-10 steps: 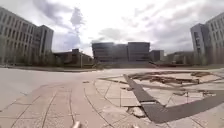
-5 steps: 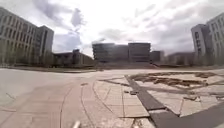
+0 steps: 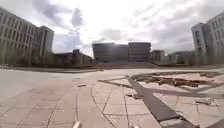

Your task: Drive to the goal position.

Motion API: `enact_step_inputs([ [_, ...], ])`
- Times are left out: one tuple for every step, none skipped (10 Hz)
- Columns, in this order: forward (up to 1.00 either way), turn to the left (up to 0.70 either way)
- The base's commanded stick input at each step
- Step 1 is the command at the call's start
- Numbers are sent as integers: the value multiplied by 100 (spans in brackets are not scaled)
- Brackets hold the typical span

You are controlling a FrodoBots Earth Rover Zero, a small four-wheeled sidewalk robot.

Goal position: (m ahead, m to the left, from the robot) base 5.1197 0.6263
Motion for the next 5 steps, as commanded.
enact_step_inputs([
  [70, 0],
  [70, 0],
  [70, 0],
  [70, 0],
  [70, 0],
])
